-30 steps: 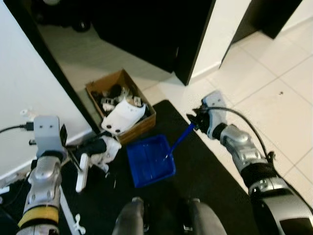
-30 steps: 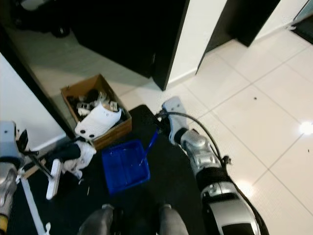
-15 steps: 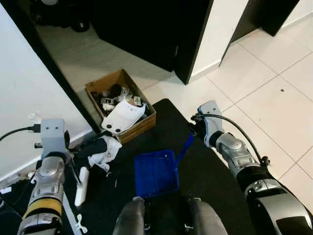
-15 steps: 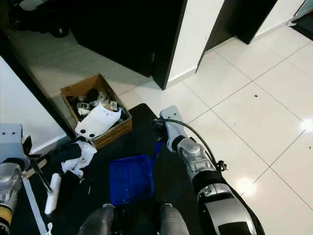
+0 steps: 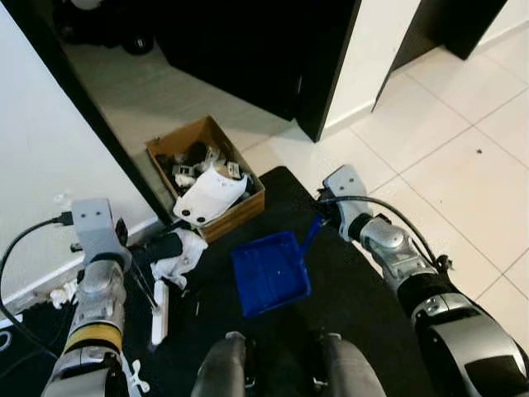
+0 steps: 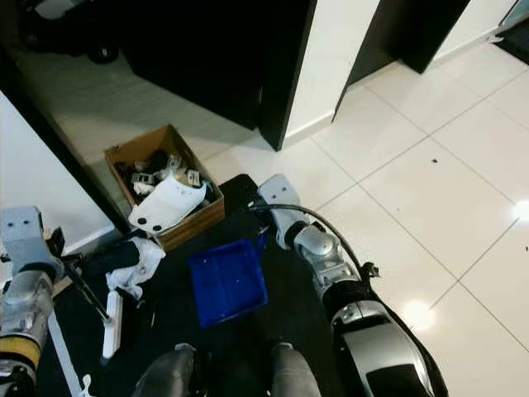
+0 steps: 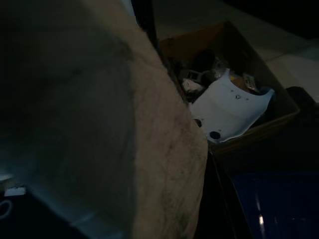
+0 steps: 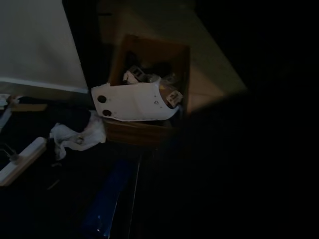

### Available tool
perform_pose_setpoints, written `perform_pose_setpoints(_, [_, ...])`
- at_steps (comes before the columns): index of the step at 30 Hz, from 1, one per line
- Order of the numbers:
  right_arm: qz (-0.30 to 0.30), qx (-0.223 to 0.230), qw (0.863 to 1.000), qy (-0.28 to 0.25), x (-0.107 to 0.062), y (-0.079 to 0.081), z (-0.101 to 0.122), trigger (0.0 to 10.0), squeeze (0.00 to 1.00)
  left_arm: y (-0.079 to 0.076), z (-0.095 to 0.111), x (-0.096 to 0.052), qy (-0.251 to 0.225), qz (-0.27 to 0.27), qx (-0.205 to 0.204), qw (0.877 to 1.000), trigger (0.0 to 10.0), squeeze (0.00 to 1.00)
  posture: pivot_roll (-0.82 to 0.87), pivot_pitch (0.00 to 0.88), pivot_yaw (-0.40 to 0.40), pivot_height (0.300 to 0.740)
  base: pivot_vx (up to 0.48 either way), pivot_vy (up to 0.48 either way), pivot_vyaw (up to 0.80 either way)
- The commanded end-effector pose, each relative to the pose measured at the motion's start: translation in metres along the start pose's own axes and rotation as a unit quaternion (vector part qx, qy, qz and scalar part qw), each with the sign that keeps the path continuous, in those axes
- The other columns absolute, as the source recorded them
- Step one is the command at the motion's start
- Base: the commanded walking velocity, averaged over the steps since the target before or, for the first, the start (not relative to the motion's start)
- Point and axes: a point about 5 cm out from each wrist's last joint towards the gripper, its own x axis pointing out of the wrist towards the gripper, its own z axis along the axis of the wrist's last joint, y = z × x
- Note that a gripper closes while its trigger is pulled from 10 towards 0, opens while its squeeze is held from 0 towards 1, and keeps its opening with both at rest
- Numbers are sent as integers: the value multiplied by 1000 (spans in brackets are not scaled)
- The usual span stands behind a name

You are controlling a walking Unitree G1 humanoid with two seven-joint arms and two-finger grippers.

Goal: Sweep floor

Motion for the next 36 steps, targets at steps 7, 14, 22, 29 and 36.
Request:
perform_pose_setpoints(7, [48,59,995,56,-4,25,-29,10000,0,-83,-15,-4,27,-147,-82,985,10000,0,97,213,-33,740,0,0,0])
perform_pose_setpoints(14, [22,104,993,51,-3,21,-27,10000,0,-143,5,-7,6,-226,-132,965,10000,0,88,209,-14,740,0,0,0])
perform_pose_setpoints(22, [16,113,992,50,-4,18,-28,10000,0,-166,32,-9,-35,-262,-157,951,10000,0,92,204,-10,740,0,0,0])
perform_pose_setpoints(29, [12,117,992,52,-7,17,-31,10000,0,-119,49,-15,-94,-240,-41,965,10000,0,109,201,-3,740,0,0,0])
perform_pose_setpoints(36, [15,117,991,55,-8,17,-33,10000,0,-14,77,-35,-139,-109,71,982,10000,0,144,205,-10,740,0,0,0])
